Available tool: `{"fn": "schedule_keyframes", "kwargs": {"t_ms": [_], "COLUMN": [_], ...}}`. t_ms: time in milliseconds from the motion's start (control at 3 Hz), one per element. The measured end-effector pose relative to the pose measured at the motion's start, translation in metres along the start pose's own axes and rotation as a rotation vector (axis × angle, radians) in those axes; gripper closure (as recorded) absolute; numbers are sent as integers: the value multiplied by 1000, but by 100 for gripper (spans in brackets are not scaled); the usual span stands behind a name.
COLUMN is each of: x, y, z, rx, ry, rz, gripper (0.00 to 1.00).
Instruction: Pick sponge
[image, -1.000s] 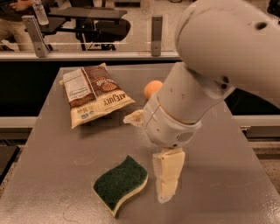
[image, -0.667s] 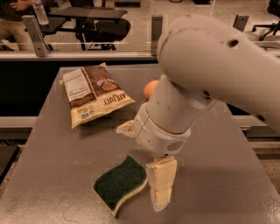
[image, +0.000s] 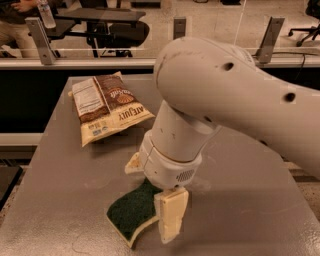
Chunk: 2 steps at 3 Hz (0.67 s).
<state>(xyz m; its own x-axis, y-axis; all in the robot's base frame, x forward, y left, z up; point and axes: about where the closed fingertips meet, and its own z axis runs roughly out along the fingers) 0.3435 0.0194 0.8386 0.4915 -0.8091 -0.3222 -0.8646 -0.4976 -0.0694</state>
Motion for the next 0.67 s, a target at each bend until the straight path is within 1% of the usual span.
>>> {"fn": "schedule_keyframes", "kwargs": {"t_ms": [333,667], "x": [-2,-3], "y": [0,-2], "z": [4,-1], "rx": [-21,-30], "ry": [5,6], "rz": [-9,-8], "gripper": [41,65]}}
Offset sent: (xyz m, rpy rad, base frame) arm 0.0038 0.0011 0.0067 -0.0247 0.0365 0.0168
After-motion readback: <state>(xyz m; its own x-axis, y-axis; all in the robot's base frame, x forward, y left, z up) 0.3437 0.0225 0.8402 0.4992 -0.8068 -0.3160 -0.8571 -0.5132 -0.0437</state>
